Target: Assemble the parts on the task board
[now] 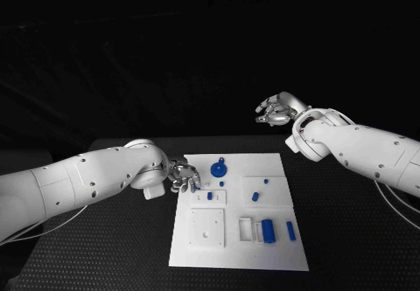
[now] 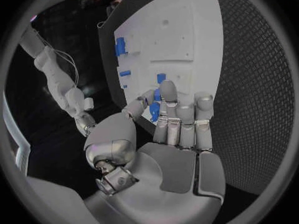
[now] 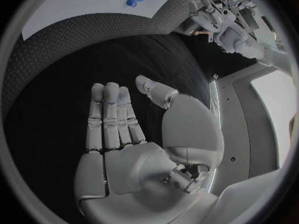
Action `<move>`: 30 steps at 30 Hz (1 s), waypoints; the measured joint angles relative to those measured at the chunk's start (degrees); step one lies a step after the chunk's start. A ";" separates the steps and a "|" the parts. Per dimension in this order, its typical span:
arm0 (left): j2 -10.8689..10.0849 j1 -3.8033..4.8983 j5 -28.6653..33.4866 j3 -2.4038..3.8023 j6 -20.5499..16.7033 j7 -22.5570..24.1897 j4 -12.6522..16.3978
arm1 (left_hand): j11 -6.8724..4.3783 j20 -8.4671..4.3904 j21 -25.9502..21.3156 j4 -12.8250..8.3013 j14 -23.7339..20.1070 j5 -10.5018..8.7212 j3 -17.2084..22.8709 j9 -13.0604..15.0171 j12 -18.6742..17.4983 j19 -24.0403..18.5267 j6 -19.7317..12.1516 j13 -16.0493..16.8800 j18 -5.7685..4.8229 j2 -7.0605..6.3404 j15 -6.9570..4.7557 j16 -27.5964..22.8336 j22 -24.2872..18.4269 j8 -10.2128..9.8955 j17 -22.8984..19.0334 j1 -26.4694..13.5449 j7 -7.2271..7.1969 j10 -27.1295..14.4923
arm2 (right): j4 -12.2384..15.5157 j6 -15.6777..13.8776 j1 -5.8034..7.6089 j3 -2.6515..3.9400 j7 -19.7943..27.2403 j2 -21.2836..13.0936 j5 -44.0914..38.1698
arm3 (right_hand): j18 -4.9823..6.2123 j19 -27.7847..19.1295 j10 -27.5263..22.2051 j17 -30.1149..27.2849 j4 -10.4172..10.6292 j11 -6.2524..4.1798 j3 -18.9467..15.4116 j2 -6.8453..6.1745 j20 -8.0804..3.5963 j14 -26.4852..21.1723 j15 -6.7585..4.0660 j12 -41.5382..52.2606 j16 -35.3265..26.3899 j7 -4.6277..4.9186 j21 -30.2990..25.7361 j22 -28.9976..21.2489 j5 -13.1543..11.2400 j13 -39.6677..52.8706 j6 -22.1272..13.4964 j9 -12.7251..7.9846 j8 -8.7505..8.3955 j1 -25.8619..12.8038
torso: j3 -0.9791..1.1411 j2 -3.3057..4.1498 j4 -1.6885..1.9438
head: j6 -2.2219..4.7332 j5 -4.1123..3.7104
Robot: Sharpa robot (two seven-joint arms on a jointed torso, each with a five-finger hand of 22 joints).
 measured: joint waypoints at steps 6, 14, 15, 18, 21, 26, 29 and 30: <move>1.20 0.06 -6.76 -0.44 -0.28 -1.24 0.85 | -2.19 -0.41 0.41 -0.06 1.62 0.26 0.06 0.65 0.00 0.83 3.23 0.09 0.48 -0.09 -0.83 0.00 0.00 0.53 0.30 -0.99 -2.00 3.57 | -0.74 -0.14 0.04 -0.01 1.02 0.34 2.49 | -0.12 -3.25 0.08 -3.91 -0.22 0.77 -0.87 0.31 2.03 -1.86 1.25 -6.61 -6.31 0.85 -4.20 -1.85 0.89 -7.51 -0.24 -0.47 0.31 0.31 | -0.01 -0.07 -0.03 | -0.15 0.24; 2.18 0.06 -12.60 -1.47 -0.85 -2.26 1.32 | -2.50 -0.61 0.89 -0.06 2.17 0.33 0.06 0.90 0.00 1.45 3.56 0.46 0.63 -0.09 -0.95 0.00 -0.01 0.14 0.73 -1.00 -2.33 4.07 | -1.70 0.07 0.04 -0.02 2.26 1.35 4.29 | -0.12 -8.54 -0.28 -8.66 -0.67 2.05 -1.76 0.92 4.12 -4.51 4.35 -15.06 -14.77 1.17 -8.97 -3.32 2.45 -16.29 -0.14 -1.03 1.18 -0.25 | -0.08 -0.08 -0.06 | -0.34 0.60; 2.31 0.06 -13.15 -1.51 -0.91 -2.32 1.31 | -2.50 -0.61 0.91 -0.06 2.18 0.33 0.06 0.89 0.00 1.45 3.64 0.47 0.63 -0.09 -0.95 0.00 -0.01 0.10 0.73 -1.00 -2.41 4.08 | -1.76 0.12 0.04 -0.02 2.42 1.40 4.51 | -0.12 -9.18 0.11 -9.22 -0.93 2.44 -2.05 1.28 4.38 -4.73 4.57 -16.47 -16.01 1.18 -9.57 -3.52 2.67 -17.64 -0.13 -1.09 1.39 0.02 | -0.08 -0.10 -0.06 | -0.37 0.66; 2.67 0.04 -14.84 -1.52 -1.11 -2.47 1.26 | -2.58 -0.61 1.30 -0.06 2.25 0.33 0.06 0.99 0.00 1.45 3.64 0.57 0.64 -0.09 -1.00 0.00 -0.01 0.09 0.82 -0.99 -2.41 4.17 | -1.96 0.30 0.04 -0.02 2.86 1.60 5.14 | -0.71 -11.66 0.63 -11.10 -1.33 3.37 -3.39 1.99 5.32 -5.83 5.67 -21.15 -20.11 1.30 -11.83 -4.29 3.66 -21.94 -0.41 -1.36 1.50 -0.43 | -0.11 -0.13 -0.05 | -0.49 0.86; 2.82 -0.10 -15.93 -1.51 -1.20 -2.55 1.11 | -2.59 -0.71 1.33 -0.06 2.34 0.33 0.06 1.07 0.00 1.56 3.66 0.65 0.64 -0.10 -0.93 0.00 -0.01 0.03 0.86 -0.99 -2.43 4.20 | -1.97 0.43 0.04 -0.02 3.21 1.75 5.62 | -0.69 -12.04 1.34 -11.81 -1.18 3.61 -3.85 2.20 5.70 -5.57 6.02 -23.24 -21.84 1.20 -12.72 -4.61 3.67 -24.20 -0.60 -1.64 1.50 -0.22 | -0.14 -0.12 -0.05 | -0.51 0.97; 2.77 -0.26 -15.73 -1.51 -1.17 -2.57 0.10 | -2.55 -0.82 1.33 -0.06 2.48 0.33 0.06 1.07 0.00 1.84 3.84 0.65 0.64 -0.10 -1.04 0.00 0.01 -0.01 0.88 -0.99 -2.61 4.45 | -2.07 0.58 0.04 -0.02 3.56 1.89 6.12 | -0.68 -12.04 1.62 -11.85 -1.03 3.72 -4.01 2.20 5.70 -5.57 6.02 -23.68 -22.22 1.19 -12.73 -4.61 3.67 -24.99 -0.60 -1.72 1.80 -0.22 | -0.14 -0.03 -0.04 | -0.51 1.04; 2.81 -0.26 -14.10 -1.51 -0.65 -2.60 -0.76 | -2.72 -0.82 1.33 -0.06 2.62 0.33 0.06 1.13 0.00 1.84 3.85 0.70 0.64 -0.10 -1.00 0.00 0.03 -0.01 0.88 -0.99 -2.62 4.47 | -2.18 0.73 0.04 -0.02 3.70 2.03 6.30 | -0.66 -12.04 1.66 -11.90 -1.18 3.68 -4.17 2.20 5.70 -5.57 6.02 -23.68 -22.22 1.20 -12.83 -4.61 3.67 -25.19 -0.60 -1.78 1.80 -0.22 | -0.14 0.01 -0.04 | -0.51 1.05; 2.87 -0.26 -12.93 -1.51 -0.29 -2.62 -1.10 | -2.73 -0.82 1.33 -0.06 2.62 0.33 0.06 1.13 0.00 1.84 3.85 0.71 0.64 -0.10 -1.01 0.00 0.03 -0.01 0.88 -0.99 -2.62 4.47 | -2.21 0.79 0.04 -0.02 3.74 2.07 6.35 | -0.66 -12.04 1.82 -11.90 -1.18 3.52 -4.17 2.20 5.70 -5.57 6.02 -23.68 -22.22 1.20 -12.97 -4.61 3.67 -25.26 -0.60 -1.78 1.80 -0.22 | -0.14 0.01 -0.03 | -0.51 1.04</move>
